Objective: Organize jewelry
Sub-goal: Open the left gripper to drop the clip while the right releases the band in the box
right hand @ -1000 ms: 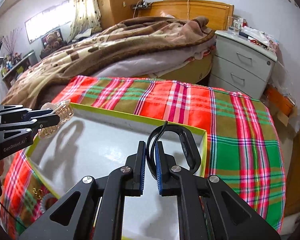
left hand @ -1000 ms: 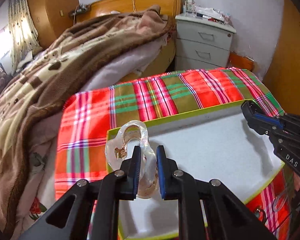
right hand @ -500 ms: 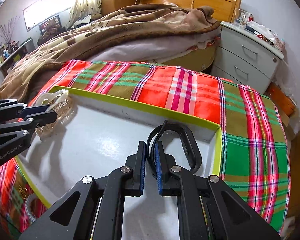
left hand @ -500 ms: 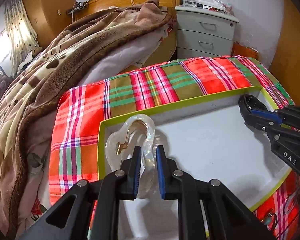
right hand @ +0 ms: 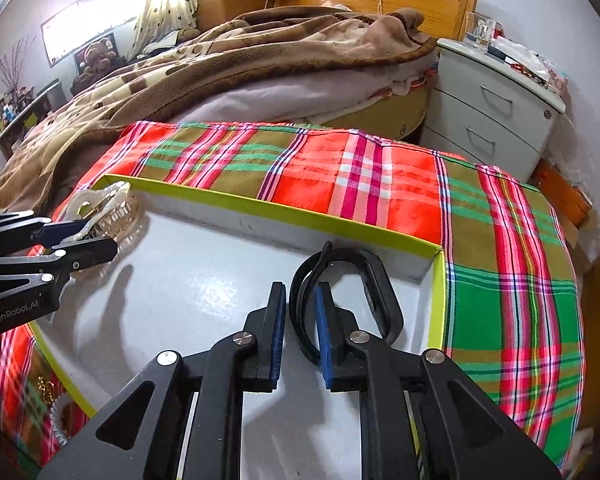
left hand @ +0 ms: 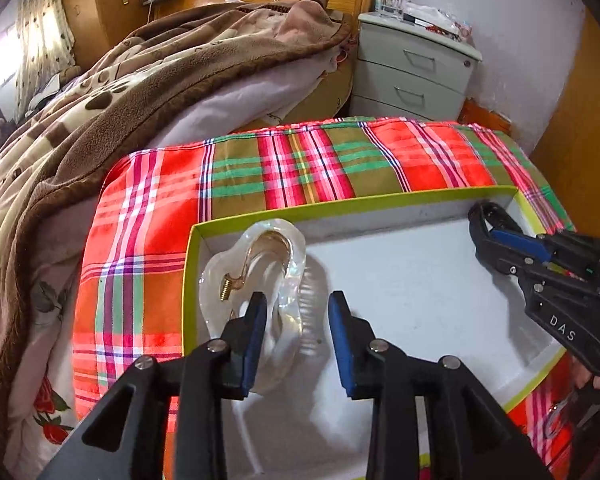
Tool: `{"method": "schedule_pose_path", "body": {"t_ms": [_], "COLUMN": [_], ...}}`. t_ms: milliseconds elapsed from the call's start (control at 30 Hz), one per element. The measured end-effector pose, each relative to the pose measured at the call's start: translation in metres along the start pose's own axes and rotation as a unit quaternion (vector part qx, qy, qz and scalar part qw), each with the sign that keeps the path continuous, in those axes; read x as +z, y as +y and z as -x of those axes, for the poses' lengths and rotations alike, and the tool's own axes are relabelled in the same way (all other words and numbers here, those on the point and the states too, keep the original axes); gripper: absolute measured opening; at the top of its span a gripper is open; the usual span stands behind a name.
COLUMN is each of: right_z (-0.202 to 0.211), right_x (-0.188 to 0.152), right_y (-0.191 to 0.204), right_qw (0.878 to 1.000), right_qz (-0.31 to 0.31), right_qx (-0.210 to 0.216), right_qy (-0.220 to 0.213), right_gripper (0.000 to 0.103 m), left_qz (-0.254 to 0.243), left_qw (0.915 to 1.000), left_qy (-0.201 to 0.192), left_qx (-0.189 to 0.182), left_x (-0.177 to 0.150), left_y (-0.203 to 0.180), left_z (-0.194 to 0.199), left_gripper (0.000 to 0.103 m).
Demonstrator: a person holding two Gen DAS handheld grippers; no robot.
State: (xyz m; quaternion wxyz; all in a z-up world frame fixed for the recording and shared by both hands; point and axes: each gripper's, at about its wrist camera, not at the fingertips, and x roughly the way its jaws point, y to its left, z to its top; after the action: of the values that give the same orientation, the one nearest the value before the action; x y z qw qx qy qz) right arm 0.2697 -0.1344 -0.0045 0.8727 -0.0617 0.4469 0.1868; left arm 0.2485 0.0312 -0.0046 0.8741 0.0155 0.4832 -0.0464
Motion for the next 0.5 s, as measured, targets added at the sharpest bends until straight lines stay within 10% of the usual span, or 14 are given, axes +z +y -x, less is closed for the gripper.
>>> {"method": "schedule_pose_path", "body": {"t_ms": [167, 500], "right_z": [0.007, 0.045], "right_x": [0.0, -0.007], "right_y": [-0.001, -0.001], "right_qw": [1.0, 0.998], "right_qz": [-0.008, -0.031], "right_qx": [0.003, 0.01], "right_qy": [-0.012, -0.062], "right_gripper": [0.041, 0.041], "left_qz": [0.019, 0.051], "left_qw": [0.9997, 0.9961], "left_qy": [-0.007, -0.043], "left_qx": [-0.012, -0.058], "left_x": [0.0, -0.009], "left_y": [0.004, 0.013], "left_z": [0.006, 0.04], "left_gripper": [0.041, 0.045]}}
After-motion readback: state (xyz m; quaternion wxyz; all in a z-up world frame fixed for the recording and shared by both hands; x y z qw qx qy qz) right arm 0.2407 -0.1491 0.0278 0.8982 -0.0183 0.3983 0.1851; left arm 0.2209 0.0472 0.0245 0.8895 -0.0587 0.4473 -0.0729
